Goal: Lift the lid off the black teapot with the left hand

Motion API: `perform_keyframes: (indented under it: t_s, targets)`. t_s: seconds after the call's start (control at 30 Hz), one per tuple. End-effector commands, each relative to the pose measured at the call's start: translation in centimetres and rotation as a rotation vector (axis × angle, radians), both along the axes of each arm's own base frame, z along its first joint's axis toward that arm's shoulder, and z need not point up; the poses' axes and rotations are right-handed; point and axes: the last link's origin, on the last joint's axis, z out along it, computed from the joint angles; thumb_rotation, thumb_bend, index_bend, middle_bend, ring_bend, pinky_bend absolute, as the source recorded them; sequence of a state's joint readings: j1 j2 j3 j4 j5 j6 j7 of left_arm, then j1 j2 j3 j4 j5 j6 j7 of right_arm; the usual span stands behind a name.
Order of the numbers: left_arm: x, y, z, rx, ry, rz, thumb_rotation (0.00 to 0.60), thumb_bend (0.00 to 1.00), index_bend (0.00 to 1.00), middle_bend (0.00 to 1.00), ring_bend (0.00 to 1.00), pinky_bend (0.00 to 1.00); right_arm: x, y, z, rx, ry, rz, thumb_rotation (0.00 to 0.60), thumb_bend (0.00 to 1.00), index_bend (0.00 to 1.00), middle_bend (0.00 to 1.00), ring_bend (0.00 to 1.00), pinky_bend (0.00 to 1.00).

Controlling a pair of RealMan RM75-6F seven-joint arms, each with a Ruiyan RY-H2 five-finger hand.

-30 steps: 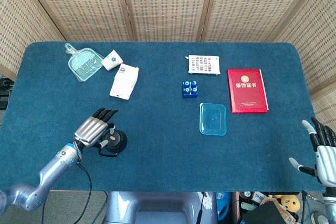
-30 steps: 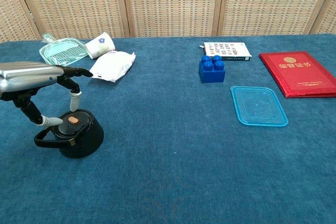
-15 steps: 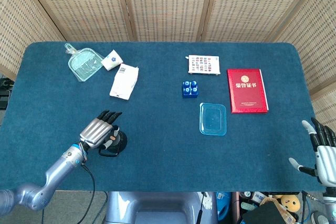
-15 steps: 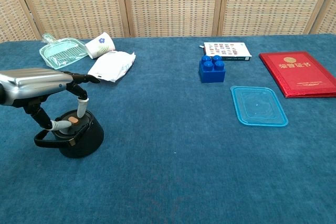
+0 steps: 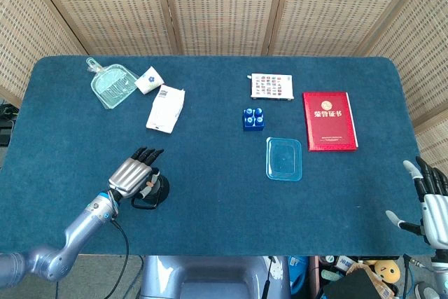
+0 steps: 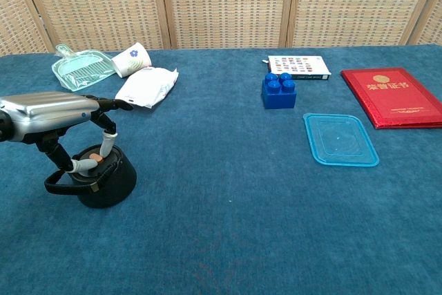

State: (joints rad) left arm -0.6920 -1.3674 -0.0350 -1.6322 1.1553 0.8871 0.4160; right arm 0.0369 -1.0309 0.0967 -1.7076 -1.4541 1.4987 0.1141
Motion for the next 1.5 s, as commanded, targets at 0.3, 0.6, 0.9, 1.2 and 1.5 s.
perform_keyframes:
  t_s: [0.3,0.6,0.9,1.2,1.5]
  targets:
    - [1.6,1.0,3.5,0.086,-0.085,-0.006,0.6,0.42,0.61,0.0,0.0,0.0,0.1,0.1,0.0,0.003,0.0,0.003,0.6,0.0,0.0,0.0,0.0,0.0]
    - [-2.5,4.1,5.5,0.156,-0.035,0.159,0.6,0.42,0.61,0.0,0.0,0.0,0.3,0.2,-0.2,0.012,-0.001,0.009,0.6,0.0,0.0,0.0,0.0,0.0]
    - [-6.2,6.4,3.0,0.148,-0.024,0.259,0.6,0.42,0.61,0.0,0.0,0.0,0.2,0.1,-0.4,0.013,0.004,0.004,0.6,0.0,0.0,0.0,0.0,0.0]
    - [-6.3,6.6,2.3,0.131,-0.03,0.256,0.6,0.32,0.14,0.0,0.0,0.0,0.2,0.1,-0.4,0.018,0.001,0.005,0.6,0.0,0.0,0.0,0.0,0.0]
    - [-5.0,5.0,6.3,0.214,-0.113,0.212,0.6,0.25,0.0,0.0,0.0,0.0,0.4,0.2,-0.4,0.019,-0.003,0.013,0.6,0.0,0.0,0.0,0.0,0.0]
